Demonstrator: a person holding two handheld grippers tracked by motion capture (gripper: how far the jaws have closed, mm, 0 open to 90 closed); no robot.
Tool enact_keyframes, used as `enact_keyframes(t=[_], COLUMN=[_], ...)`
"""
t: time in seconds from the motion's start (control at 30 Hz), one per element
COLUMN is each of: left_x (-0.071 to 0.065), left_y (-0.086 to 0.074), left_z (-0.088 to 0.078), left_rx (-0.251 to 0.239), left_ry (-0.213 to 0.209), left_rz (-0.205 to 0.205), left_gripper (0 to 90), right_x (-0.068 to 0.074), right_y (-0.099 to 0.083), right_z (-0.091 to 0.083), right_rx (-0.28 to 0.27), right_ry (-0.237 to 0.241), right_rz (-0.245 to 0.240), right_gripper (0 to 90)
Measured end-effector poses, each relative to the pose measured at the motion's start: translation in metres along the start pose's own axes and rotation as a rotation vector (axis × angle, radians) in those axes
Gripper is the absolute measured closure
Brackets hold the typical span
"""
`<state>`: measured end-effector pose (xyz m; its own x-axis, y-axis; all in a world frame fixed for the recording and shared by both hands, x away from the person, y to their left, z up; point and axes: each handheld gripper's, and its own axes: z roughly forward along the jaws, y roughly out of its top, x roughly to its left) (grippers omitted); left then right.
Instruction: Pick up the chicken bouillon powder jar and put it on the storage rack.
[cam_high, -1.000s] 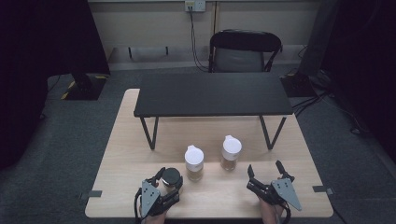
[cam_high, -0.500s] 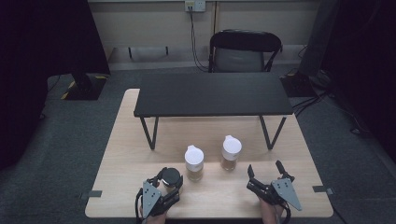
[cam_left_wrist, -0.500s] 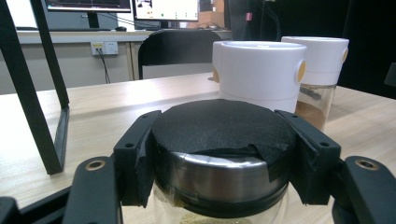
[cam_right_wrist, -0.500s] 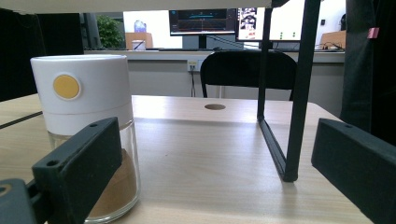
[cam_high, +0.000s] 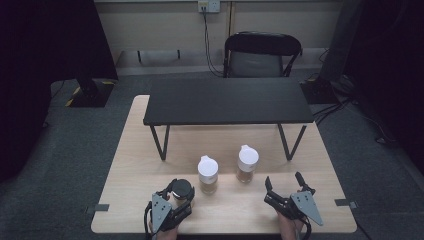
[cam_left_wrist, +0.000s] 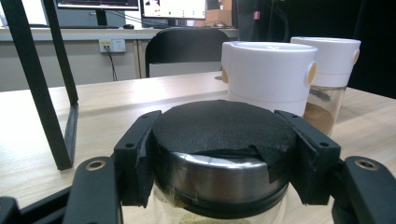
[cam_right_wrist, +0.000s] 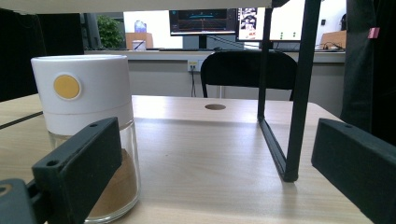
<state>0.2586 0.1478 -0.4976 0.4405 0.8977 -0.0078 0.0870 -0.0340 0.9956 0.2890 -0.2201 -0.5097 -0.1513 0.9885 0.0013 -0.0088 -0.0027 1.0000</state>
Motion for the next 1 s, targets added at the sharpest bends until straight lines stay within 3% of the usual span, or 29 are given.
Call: enact_keyframes(t=[0.37,1.0], left_x=[-0.001,0.002], left_y=[0.006,0.033], left_z=[-0.002,-0.009], left_rx=[0.01,-0.03], left_ry=[-0.005,-0.013], left_rz=[0.008,0.023], left_gripper=[35.2,35.2], right_x=[0.0,0.0], right_y=[0.0,0.0], right_z=[0.0,0.0], right_rx=[0.0,0.0], right_ry=[-0.001,-0.005], right_rz=[0.0,-0.001], right_gripper=[0.7,0.7])
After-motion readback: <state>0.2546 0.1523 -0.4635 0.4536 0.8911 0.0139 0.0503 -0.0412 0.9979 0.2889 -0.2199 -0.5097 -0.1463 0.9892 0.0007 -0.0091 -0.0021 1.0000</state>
